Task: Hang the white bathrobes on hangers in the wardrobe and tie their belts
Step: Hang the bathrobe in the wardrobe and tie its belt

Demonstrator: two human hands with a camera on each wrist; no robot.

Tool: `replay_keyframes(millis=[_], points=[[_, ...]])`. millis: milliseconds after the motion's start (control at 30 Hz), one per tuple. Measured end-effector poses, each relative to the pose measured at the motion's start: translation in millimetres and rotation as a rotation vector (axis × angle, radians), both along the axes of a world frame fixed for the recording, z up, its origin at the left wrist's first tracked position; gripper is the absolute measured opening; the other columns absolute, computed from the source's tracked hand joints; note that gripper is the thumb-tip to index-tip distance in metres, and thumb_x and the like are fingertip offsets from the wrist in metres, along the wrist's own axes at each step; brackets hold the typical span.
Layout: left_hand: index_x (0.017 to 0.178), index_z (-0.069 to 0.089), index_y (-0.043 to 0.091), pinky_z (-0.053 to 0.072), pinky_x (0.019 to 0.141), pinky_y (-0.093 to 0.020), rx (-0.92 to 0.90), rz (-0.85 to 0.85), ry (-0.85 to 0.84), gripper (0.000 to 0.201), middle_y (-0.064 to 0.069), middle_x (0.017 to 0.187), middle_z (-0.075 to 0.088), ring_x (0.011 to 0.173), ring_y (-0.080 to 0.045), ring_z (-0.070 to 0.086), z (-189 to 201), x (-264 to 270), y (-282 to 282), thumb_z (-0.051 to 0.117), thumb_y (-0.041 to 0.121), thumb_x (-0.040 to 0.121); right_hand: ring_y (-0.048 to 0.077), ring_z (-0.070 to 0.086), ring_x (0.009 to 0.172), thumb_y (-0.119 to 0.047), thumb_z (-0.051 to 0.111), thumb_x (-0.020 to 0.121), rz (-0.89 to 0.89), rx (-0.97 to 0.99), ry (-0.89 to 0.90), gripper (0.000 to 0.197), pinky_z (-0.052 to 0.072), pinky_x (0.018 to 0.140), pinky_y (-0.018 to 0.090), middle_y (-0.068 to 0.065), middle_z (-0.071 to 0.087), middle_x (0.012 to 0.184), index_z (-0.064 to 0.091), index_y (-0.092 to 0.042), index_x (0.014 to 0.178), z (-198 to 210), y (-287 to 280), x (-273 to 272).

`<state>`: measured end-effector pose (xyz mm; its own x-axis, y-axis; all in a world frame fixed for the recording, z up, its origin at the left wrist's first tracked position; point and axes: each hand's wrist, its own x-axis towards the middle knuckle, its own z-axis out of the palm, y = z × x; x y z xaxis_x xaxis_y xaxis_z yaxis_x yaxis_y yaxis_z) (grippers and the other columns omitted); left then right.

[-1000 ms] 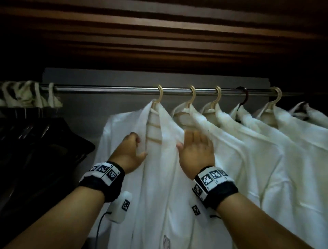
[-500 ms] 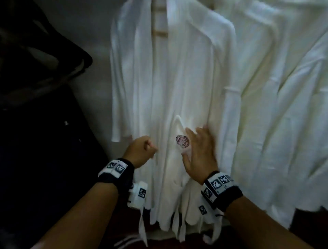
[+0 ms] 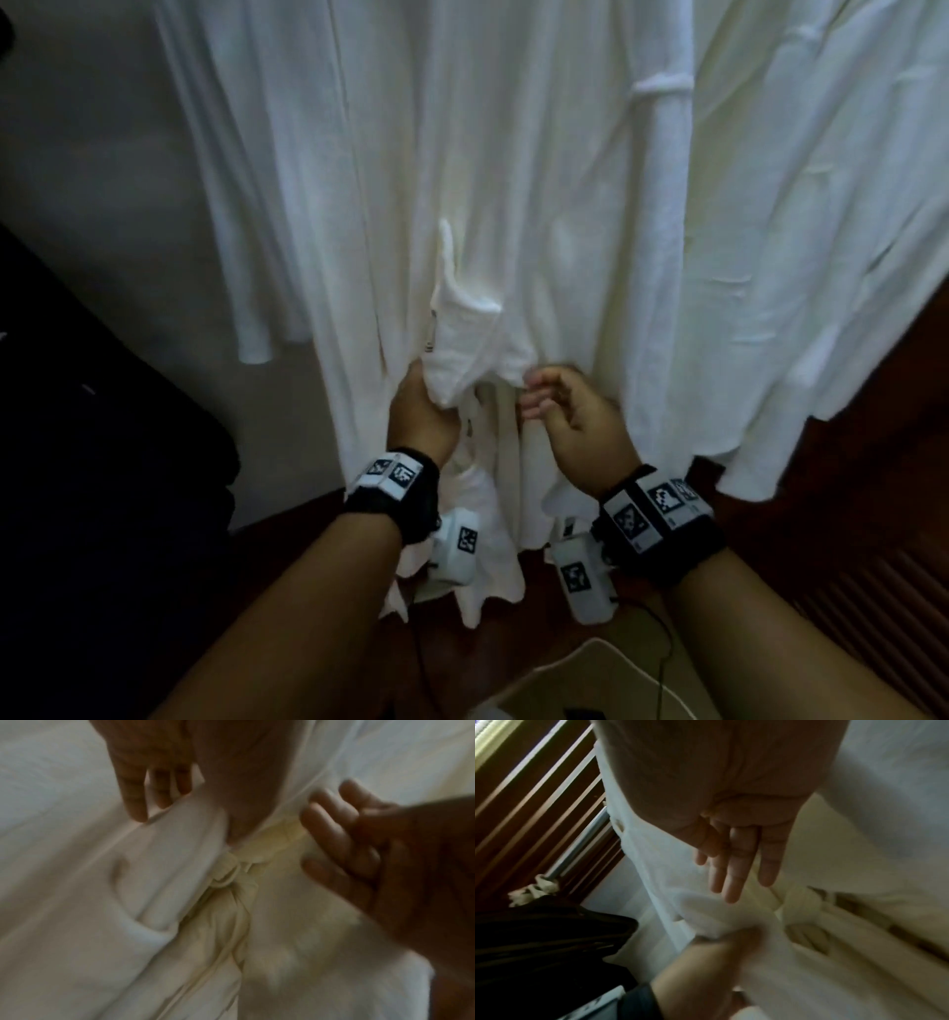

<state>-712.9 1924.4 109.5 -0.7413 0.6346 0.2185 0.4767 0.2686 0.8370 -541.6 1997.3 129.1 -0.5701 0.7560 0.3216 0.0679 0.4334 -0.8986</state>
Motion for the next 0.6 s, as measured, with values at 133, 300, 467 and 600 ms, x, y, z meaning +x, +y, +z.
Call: replay_keyframes(millis=[133, 300, 467, 600], points=[[0.126, 0.058, 0.019, 0.040, 0.085, -0.021, -0.026, -0.115, -0.042, 0.035, 0.003, 0.119, 0.062, 0.108, -0.013, 0.055, -1.0, -24.0, -20.0, 0.060, 0.020, 0.092, 0.018, 0.062, 0.092, -0.008, 0.050, 0.092, -0.125, -0.058, -0.342, 0.031, 0.050, 0.090, 0.031, -0.001, 0.065, 0.098, 0.056, -0.017, 0.121, -25.3, 1.5, -1.7], [0.114, 0.060, 0.020, 0.042, 0.086, -0.025, -0.056, -0.225, -0.124, 0.021, 0.004, 0.106, 0.060, 0.101, -0.014, 0.057, -4.2, -32.6, -36.1, 0.058, 0.023, 0.093, 0.023, 0.052, 0.123, -0.033, 0.065, 0.089, 0.031, -0.172, -0.634, 0.062, 0.042, 0.104, 0.033, 0.004, 0.050, 0.137, 0.039, -0.019, 0.144, -67.6, -5.3, -46.4], [0.116, 0.060, 0.018, 0.042, 0.084, -0.024, -0.104, -0.255, -0.126, 0.024, 0.004, 0.106, 0.061, 0.101, -0.013, 0.057, -3.9, -40.3, -49.8, 0.058, 0.022, 0.093, 0.026, 0.041, 0.134, -0.043, 0.068, 0.085, 0.053, -0.091, -0.651, 0.072, 0.034, 0.111, 0.040, 0.004, 0.041, 0.148, 0.036, -0.027, 0.147, -86.5, -11.5, -89.5], [0.121, 0.059, 0.018, 0.044, 0.089, -0.027, -0.082, -0.270, -0.167, 0.045, 0.004, 0.111, 0.061, 0.104, -0.012, 0.057, -4.0, -49.5, -56.2, 0.060, 0.042, 0.083, 0.024, 0.056, 0.119, -0.065, 0.060, 0.078, 0.113, -0.157, -0.676, 0.063, 0.045, 0.101, 0.041, -0.001, 0.058, 0.131, 0.053, -0.032, 0.131, -102.8, -11.6, -100.8]])
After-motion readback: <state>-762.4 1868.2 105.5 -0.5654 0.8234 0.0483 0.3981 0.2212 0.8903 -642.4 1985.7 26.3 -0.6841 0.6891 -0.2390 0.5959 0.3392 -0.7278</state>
